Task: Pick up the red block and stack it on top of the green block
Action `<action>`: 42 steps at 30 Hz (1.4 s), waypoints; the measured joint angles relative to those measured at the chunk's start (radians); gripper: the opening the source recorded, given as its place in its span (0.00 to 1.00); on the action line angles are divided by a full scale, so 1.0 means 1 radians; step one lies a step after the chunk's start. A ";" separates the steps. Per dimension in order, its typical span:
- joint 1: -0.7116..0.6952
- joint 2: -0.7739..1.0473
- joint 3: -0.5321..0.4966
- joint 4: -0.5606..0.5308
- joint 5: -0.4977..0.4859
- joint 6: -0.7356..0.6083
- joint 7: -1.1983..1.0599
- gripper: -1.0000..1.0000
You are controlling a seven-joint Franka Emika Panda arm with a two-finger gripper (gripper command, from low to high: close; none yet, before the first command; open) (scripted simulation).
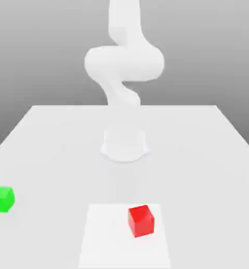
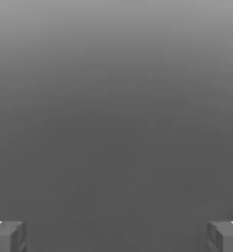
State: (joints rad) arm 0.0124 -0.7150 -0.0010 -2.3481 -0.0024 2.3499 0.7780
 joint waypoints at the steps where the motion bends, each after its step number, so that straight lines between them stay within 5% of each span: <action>1: 0.006 0.041 0.000 -0.022 -0.001 0.024 -0.011 0.50; 19: 0.082 0.701 0.008 -0.386 0.000 0.407 -0.194 0.50; 25: 0.084 0.919 0.007 -0.380 -0.004 0.583 -0.202 0.50; 26: 0.085 0.955 0.006 -0.375 -0.005 0.613 -0.201 0.00; 33: 0.084 0.963 0.007 -0.374 -0.008 0.620 -0.198 0.00; 42: -0.006 0.749 -0.027 -0.385 0.009 0.416 -0.108 0.00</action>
State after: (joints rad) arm 0.0061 0.0343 -0.0284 -2.7332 0.0065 2.7655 0.6697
